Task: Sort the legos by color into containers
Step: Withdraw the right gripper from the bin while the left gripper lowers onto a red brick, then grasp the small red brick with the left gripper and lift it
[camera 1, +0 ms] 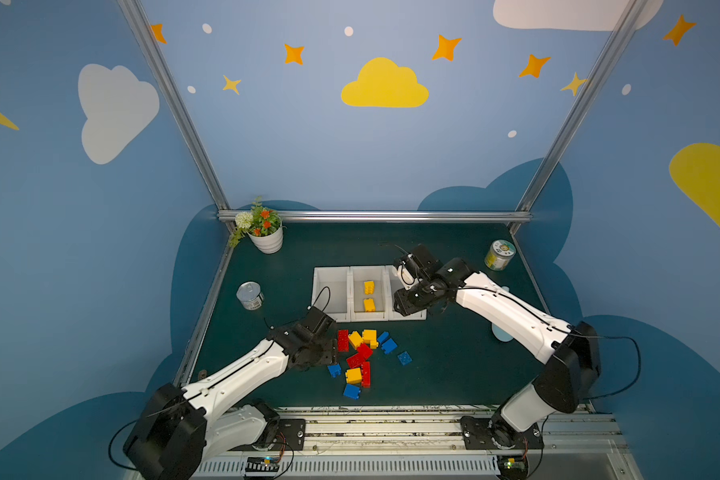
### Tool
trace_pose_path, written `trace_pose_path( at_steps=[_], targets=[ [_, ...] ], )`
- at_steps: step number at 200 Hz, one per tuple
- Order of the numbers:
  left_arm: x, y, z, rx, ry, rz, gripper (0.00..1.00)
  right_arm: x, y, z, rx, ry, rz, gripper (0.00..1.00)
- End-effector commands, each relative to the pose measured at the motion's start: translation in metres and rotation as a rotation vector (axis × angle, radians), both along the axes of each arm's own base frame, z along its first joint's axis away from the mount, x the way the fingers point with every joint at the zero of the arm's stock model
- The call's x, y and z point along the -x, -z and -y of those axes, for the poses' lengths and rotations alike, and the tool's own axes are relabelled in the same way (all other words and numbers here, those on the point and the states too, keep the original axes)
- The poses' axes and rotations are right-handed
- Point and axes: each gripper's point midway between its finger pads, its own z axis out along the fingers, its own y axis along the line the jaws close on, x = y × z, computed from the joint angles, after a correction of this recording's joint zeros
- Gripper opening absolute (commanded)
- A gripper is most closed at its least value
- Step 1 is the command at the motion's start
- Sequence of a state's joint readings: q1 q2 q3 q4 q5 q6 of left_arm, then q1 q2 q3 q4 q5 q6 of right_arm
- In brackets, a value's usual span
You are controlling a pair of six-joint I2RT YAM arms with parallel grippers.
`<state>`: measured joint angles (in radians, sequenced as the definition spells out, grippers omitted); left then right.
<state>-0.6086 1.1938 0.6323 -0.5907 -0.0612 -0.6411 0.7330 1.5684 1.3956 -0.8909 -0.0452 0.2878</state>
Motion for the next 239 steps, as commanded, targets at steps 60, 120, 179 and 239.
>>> trace_pose_path(
  at_steps=[60, 120, 179, 239],
  targets=[
    [-0.025, 0.018, 0.004, -0.146, 0.102, -0.05, 0.66, 0.008, -0.005, 0.04, -0.064, 0.158, 0.0, 0.49],
    [-0.03, 0.028, 0.001, -0.199, 0.118, -0.078, 0.58, 0.008, -0.004, 0.043, -0.064, 0.166, -0.005, 0.48],
    [-0.034, 0.031, -0.003, -0.202, 0.091, -0.061, 0.43, 0.006, -0.002, 0.041, -0.064, 0.164, -0.015, 0.48],
    [-0.033, 0.03, -0.003, -0.18, 0.073, -0.05, 0.34, 0.007, -0.005, 0.043, -0.061, 0.165, -0.009, 0.46]
  ],
)
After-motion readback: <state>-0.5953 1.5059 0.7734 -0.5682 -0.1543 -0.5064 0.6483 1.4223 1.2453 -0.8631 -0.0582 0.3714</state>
